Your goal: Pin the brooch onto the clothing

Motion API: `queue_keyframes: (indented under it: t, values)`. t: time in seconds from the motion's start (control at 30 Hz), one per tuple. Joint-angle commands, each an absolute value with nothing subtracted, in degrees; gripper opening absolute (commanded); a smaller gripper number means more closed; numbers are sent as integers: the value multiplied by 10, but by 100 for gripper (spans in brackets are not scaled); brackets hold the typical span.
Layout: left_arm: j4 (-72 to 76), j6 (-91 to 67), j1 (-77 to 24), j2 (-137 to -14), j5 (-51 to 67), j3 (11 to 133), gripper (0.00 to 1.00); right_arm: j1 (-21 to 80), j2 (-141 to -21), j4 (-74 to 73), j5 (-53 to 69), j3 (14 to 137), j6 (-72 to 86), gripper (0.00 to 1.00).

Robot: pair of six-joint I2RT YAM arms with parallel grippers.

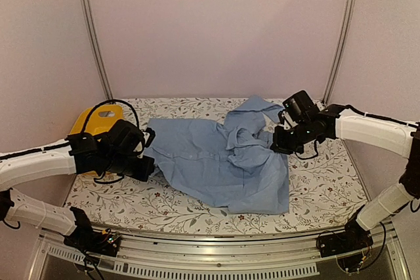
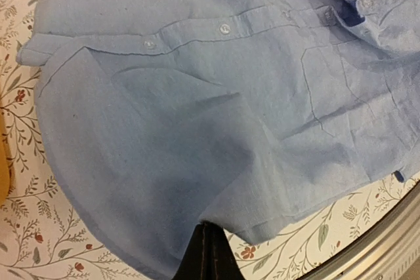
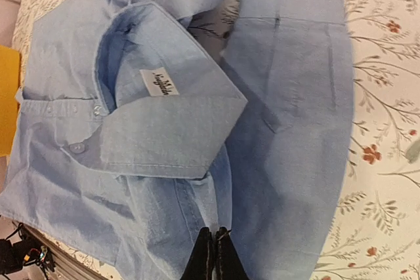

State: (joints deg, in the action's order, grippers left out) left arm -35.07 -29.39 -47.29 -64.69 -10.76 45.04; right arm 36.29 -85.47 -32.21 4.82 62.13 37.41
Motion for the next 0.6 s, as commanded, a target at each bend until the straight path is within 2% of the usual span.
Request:
queue_keyframes:
  t: [0.0, 0.27, 0.4, 0.57]
  values:
    - [-373, -343, -503, -642, -82, 430, 0, 332, -810, -498, -38, 583, 379, 0]
    - [-448, -384, -585, -686, -29, 437, 0, 313, -756, -587, -47, 503, 411, 0]
    - [-512, -425, -613, -705, -14, 429, 0, 313, -756, -586, -32, 465, 422, 0]
    - [-534, -464, -614, -700, -4, 411, 0, 314, -744, -577, -90, 443, 445, 0]
